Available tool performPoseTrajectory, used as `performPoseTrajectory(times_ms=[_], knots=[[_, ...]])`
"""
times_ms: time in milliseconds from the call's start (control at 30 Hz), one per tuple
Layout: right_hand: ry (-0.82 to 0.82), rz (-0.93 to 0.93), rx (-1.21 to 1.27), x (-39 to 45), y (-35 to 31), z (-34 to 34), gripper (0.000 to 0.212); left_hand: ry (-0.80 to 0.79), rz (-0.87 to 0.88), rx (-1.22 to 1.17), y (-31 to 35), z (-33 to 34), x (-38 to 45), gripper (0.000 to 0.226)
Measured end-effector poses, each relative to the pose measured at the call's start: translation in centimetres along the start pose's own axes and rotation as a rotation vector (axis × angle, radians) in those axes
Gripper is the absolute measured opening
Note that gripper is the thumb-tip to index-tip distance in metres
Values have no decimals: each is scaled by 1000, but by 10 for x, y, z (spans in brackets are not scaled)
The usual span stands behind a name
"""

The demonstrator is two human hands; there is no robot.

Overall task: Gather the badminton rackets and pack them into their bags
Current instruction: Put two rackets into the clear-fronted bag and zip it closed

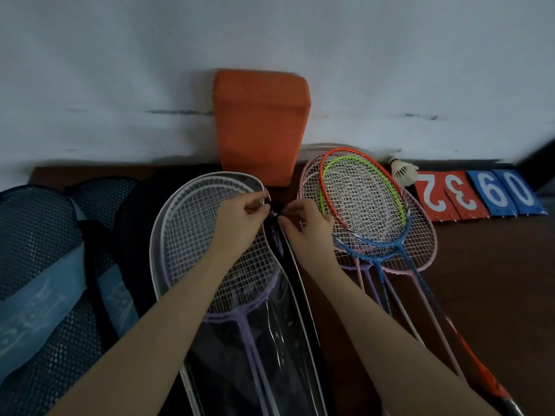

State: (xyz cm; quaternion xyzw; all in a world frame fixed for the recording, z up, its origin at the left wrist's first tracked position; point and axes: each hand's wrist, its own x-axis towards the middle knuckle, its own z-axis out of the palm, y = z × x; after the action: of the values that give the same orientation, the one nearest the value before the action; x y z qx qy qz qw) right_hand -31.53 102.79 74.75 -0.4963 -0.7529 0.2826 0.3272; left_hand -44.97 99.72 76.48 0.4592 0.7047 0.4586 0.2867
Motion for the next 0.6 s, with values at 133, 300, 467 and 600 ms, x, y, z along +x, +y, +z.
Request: performPoseTrajectory(times_ms=[133,300,467,600], knots=[[-50,-37,-80,2,-5,11,22,23,-17,-43,2,-7,3,28],[-49,-66,-175,14,-7,11,19,53,61,75,-1,-14,3,28],[23,-379,-469,13,-2,12,27,54,187,277,-9,-12,6,29],[-20,-350,-427,8,6,11,29,-95,291,363,-20,-9,10,27]])
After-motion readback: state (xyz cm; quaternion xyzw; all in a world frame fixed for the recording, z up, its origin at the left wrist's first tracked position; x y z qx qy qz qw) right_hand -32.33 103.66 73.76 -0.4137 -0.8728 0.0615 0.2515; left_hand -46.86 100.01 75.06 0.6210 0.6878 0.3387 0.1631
